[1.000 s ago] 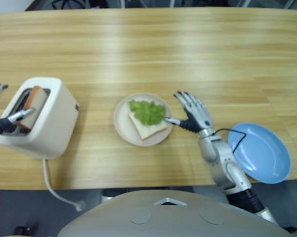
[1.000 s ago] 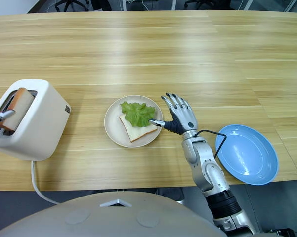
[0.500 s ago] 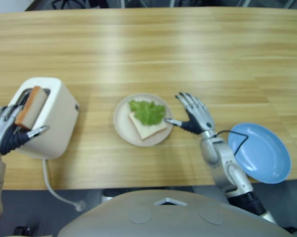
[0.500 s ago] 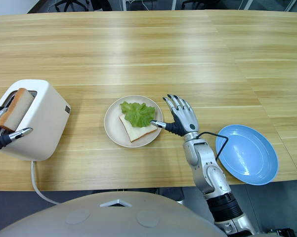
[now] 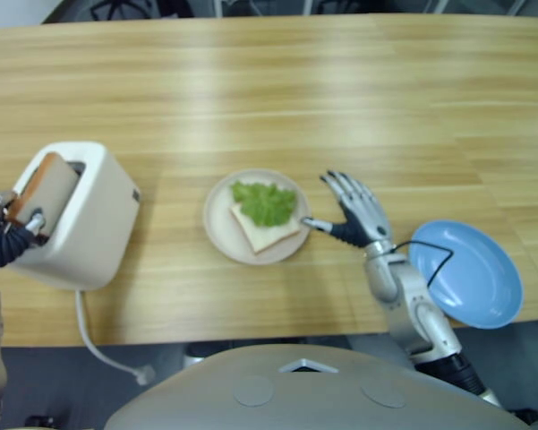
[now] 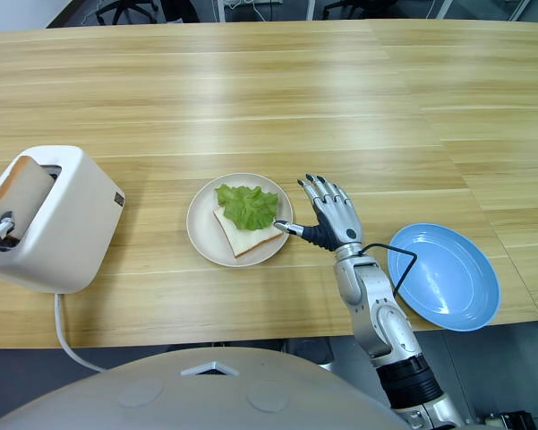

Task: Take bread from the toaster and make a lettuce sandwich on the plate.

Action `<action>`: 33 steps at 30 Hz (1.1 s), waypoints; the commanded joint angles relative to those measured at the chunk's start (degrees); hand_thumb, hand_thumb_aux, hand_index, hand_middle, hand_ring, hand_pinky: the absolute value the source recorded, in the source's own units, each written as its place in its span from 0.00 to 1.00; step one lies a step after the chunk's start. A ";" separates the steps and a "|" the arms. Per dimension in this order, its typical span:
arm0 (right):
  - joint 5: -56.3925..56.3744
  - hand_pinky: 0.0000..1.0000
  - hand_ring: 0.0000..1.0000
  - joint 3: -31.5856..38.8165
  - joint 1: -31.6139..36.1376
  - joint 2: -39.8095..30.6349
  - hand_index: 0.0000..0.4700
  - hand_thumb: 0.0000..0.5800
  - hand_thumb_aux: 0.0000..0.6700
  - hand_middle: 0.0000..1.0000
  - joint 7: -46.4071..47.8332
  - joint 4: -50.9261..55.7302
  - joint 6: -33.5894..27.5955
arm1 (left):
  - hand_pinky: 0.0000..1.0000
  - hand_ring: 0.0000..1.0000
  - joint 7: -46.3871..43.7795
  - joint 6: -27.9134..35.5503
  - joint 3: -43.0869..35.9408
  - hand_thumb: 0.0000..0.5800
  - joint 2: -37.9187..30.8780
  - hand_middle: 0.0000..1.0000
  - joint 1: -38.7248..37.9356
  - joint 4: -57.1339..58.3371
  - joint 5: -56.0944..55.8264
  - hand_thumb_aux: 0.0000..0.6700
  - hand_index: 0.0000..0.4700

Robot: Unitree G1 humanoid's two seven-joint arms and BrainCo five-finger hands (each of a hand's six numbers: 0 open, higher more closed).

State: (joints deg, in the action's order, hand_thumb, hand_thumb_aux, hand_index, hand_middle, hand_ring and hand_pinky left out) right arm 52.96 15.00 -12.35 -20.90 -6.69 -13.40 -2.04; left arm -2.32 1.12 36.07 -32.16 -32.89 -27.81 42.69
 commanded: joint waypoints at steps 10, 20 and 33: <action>0.04 0.00 0.00 0.13 -0.17 0.19 0.00 0.00 0.00 0.00 -0.13 1.23 -0.63 | 1.00 1.00 1.07 1.38 6.66 1.00 3.98 1.00 6.57 -5.90 -12.58 1.00 0.98; -0.12 0.00 0.00 0.82 0.32 0.93 0.00 0.00 0.00 0.00 -0.81 2.97 -0.52 | 1.00 1.00 -4.26 21.07 15.11 1.00 11.00 1.00 22.69 -21.81 -57.80 1.00 0.98; -1.27 0.00 0.00 -0.49 0.81 1.15 0.00 0.00 0.00 0.00 -1.97 3.72 -0.68 | 1.00 1.00 -3.30 26.93 -27.87 1.00 14.90 1.00 24.28 -22.64 -56.49 1.00 0.98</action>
State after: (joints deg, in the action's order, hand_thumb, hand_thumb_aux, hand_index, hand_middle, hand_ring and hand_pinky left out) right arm 52.38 15.57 -11.73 -19.41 -8.47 -9.80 -2.32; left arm -5.47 28.34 15.15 -17.67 -8.45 -52.65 -17.06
